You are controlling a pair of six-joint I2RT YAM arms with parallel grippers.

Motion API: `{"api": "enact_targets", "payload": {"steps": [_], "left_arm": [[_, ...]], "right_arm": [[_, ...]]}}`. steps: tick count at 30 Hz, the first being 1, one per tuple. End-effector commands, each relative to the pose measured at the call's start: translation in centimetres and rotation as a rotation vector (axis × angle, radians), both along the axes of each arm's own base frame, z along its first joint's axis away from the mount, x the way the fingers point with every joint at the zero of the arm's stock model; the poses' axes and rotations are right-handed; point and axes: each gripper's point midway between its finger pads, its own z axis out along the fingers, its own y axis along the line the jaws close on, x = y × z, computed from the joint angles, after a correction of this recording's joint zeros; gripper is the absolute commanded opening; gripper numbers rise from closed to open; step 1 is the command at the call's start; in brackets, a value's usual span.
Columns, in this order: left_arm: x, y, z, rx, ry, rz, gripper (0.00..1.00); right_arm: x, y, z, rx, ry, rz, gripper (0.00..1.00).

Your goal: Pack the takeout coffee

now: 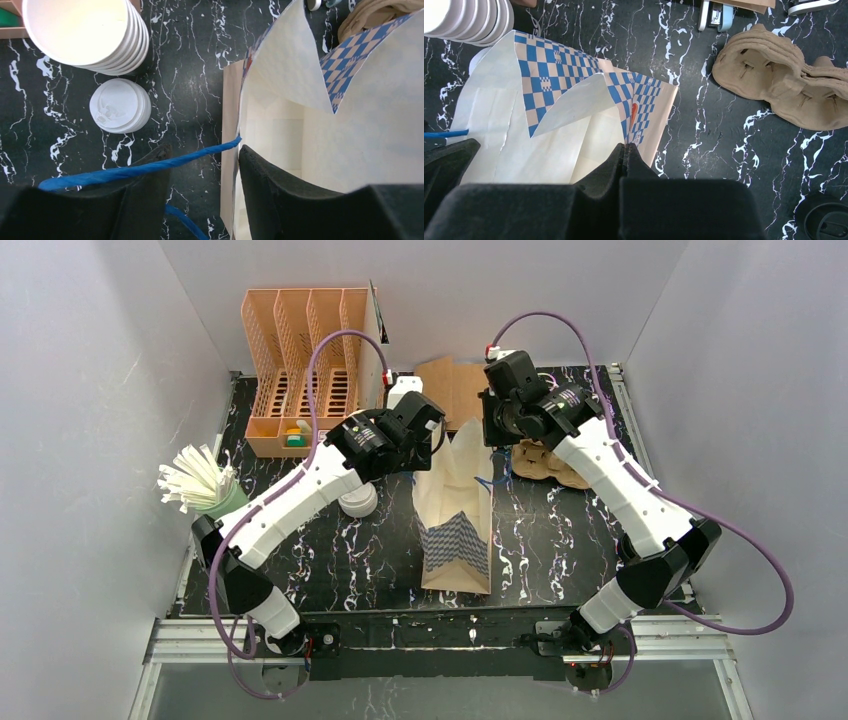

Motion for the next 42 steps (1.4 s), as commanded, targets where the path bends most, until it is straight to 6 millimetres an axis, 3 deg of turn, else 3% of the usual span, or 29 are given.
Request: {"api": "enact_targets", "payload": {"steps": [1,6,9,12,16,18,21,23,27,32,35,37,39,42], "left_arm": [[-0.2,-0.1,-0.5,-0.014,0.02,-0.022,0.45],[0.6,2.7,-0.1,0.118,-0.023,0.061,0.12],[1.0,4.5,1.2,0.199,-0.065,0.11,0.02],[1.2,5.2,2.0,0.232,-0.084,0.131,0.0],[1.5,4.8,2.0,0.225,-0.086,0.13,0.0],[1.7,3.3,1.6,0.169,-0.071,0.107,0.0],[2.3,-0.3,1.0,0.042,-0.041,0.042,0.0],[2.9,-1.7,1.0,-0.003,-0.039,0.041,0.0],[3.8,-2.7,1.4,-0.051,-0.063,0.069,0.0],[3.9,-3.4,2.0,-0.117,-0.067,0.094,0.0],[3.6,-3.1,2.1,-0.134,-0.065,0.112,0.0],[3.4,-2.8,2.2,-0.144,-0.066,0.12,0.0],[3.2,-2.5,2.4,-0.152,-0.072,0.133,0.0],[2.9,-2.2,2.8,-0.167,-0.077,0.141,0.0]], "right_arm": [[0.5,-0.7,2.1,0.037,-0.079,-0.025,0.01],[1.8,-3.7,2.4,-0.037,-0.096,-0.104,0.01],[2.7,-6.9,2.7,-0.079,-0.096,-0.185,0.01],[3.5,-9.9,3.5,-0.116,-0.115,-0.268,0.01],[4.2,-10.8,4.3,-0.132,-0.135,-0.296,0.01],[4.6,-10.4,4.4,-0.125,-0.141,-0.281,0.01],[5.2,-8.4,4.2,-0.08,-0.14,-0.177,0.17],[5.5,-7.4,3.9,-0.06,-0.127,-0.127,0.21],[6.2,-6.7,4.6,-0.053,-0.122,-0.106,0.26],[5.9,-6.4,8.7,-0.014,-0.178,-0.083,0.4],[4.6,-4.7,12.1,0.115,-0.218,-0.015,0.36],[3.2,-3.2,13.2,0.212,-0.199,0.039,0.26],[1.4,-1.0,13.3,0.292,-0.147,0.109,0.04],[-2.3,3.1,12.7,0.316,-0.088,0.212,0.01]]}}
